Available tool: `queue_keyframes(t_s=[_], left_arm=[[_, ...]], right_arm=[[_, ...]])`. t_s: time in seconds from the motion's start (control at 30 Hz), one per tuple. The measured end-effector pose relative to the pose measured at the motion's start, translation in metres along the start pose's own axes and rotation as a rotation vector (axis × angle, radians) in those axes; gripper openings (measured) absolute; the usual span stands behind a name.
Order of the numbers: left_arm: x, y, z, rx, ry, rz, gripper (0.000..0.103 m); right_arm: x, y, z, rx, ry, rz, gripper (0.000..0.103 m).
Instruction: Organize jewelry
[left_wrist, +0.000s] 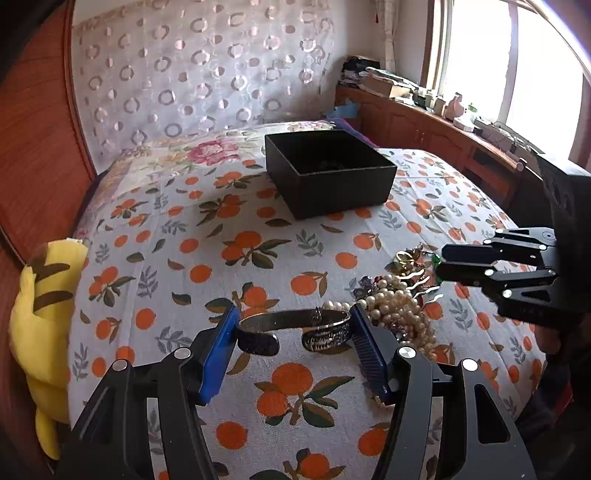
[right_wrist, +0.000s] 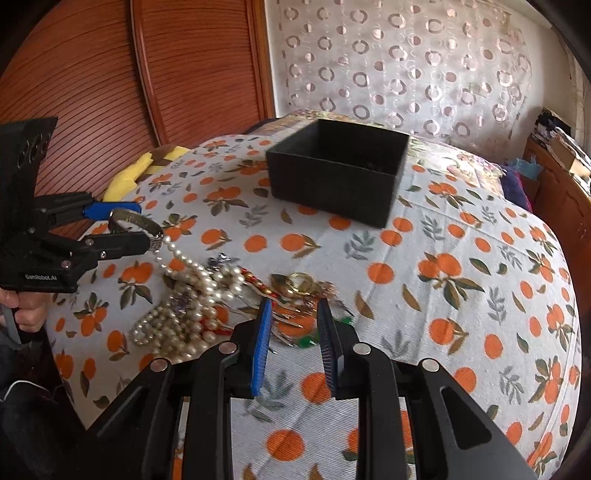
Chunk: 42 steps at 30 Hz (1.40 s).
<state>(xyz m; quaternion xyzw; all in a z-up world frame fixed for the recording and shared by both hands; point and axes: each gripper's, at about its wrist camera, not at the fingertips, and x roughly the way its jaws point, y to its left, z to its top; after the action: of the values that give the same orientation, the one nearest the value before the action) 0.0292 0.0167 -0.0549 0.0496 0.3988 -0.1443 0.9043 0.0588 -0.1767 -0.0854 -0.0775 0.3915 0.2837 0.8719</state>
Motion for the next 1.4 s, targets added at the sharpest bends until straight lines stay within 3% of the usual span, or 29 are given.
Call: queue_keyframes(t_s=[0.23,0.43,0.53,0.67,0.93,1.0,1.07,1.17,1.4], left_arm=[[0.004,-0.002,-0.008,0.006,0.061,-0.047,0.059],[-0.022,0.004,-0.009,-0.014,0.015,-0.097,0.059],[-0.023,0.008,-0.006,0.003,0.017,-0.061,0.058],[-0.009,0.019,-0.005,0.020,0.074,-0.050,0.036],[0.011,0.017,-0.016,0.088,0.169,-0.127,0.032],[0.016,0.015,-0.018,0.097,0.181,-0.123,0.024],[0.024,0.015,-0.020,0.094,0.193,-0.120,0.009],[0.020,0.015,-0.019,0.085,0.153,-0.102,0.004],[0.005,0.021,-0.006,0.004,0.025,0.030,0.003]], right_arm=[[0.001,0.006,0.000,-0.013,0.008,0.003,0.027],[0.005,0.006,-0.002,-0.011,0.014,0.001,0.027],[0.005,0.007,-0.002,-0.013,0.014,0.004,0.027],[0.004,0.009,-0.001,-0.018,0.011,0.007,0.027],[0.004,0.007,-0.001,-0.015,0.011,0.006,0.027],[0.005,0.008,-0.002,-0.018,0.014,0.006,0.027],[0.005,0.009,-0.001,-0.021,0.013,0.008,0.027],[0.004,0.010,-0.001,-0.023,0.012,0.011,0.027],[0.007,0.017,0.006,-0.031,0.005,0.041,0.027]])
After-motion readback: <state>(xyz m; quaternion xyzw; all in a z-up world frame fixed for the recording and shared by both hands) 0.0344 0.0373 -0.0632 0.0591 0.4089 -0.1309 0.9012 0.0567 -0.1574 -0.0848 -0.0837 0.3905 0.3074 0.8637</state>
